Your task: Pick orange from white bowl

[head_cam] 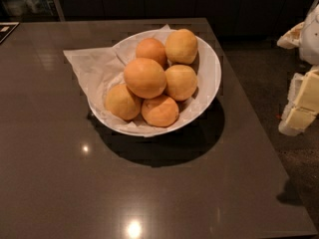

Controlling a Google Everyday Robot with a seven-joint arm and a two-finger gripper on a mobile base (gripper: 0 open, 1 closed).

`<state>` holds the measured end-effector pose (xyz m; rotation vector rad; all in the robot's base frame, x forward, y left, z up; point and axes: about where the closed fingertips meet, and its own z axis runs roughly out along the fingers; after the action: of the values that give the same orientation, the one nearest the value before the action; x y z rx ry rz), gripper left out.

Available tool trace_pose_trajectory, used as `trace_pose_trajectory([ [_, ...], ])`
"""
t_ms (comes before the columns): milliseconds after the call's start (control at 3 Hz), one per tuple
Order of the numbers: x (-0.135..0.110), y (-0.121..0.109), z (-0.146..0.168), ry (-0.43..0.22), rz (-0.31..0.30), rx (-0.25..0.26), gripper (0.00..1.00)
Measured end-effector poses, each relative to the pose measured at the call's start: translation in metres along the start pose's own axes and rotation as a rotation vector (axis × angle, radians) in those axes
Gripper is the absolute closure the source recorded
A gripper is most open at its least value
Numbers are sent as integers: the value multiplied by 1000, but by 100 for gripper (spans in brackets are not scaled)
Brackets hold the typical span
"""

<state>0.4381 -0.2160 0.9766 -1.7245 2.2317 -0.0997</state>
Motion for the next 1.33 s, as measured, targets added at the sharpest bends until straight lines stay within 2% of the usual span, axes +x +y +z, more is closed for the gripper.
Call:
trace_pose_trajectory([
  [333,-12,3,-5,7,-2,15,0],
  [667,-49,6,-9,38,-12,6,0],
  [1000,-91,6,-6,52,-48,3,0],
  [1333,-97,4,-9,37,-52,22,0],
])
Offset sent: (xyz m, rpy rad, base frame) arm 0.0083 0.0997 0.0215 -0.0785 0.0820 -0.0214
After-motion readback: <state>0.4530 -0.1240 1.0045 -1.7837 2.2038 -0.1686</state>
